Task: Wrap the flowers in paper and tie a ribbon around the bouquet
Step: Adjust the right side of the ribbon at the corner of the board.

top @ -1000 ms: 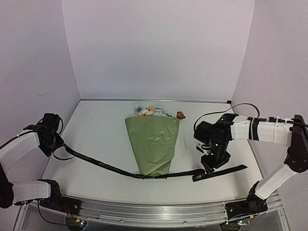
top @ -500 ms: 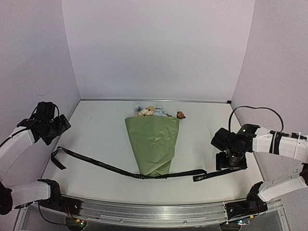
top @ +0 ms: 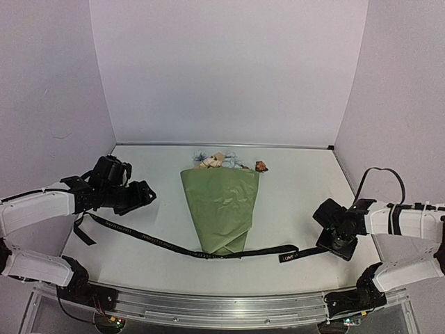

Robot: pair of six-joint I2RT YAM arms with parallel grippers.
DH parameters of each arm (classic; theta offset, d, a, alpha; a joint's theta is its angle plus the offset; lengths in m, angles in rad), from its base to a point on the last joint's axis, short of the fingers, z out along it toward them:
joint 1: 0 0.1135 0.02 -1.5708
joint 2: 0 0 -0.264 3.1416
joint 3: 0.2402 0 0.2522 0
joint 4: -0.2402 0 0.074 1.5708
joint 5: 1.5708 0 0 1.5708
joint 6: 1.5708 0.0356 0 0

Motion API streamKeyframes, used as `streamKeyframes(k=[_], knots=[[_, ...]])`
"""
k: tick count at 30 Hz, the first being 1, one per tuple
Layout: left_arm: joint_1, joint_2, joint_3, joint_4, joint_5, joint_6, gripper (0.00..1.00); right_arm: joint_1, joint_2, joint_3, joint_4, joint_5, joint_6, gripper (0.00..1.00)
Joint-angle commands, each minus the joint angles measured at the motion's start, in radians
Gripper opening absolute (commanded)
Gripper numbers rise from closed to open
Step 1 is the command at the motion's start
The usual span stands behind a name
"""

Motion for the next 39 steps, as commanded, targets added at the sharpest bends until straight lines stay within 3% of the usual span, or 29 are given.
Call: streamKeyframes(k=[1,7,16,25,32,39], knots=[[-0.01,0.023,-0.044,0.126,0.071,-0.056,0.74,-0.089,0.006,-0.049,0.111,-0.011,0.068,0.69],[-0.012,0.049,-0.056,0.141,0.079,-0.04,0.73,-0.164,0.076,-0.051,0.221,-0.059,0.059,0.72],[-0.012,0.069,-0.061,0.158,0.099,-0.039,0.68,-0.204,0.149,-0.07,0.241,-0.065,0.086,0.63],[-0.012,0.085,-0.062,0.154,0.115,-0.034,0.65,-0.205,0.326,-0.018,0.207,-0.125,0.082,0.39],[-0.012,0.071,-0.077,0.142,0.105,-0.035,0.63,-0.216,0.303,-0.012,0.138,-0.088,0.056,0.03],[-0.012,0.09,-0.158,0.176,0.096,-0.095,0.62,-0.314,0.109,-0.001,-0.05,0.013,-0.057,0.0]])
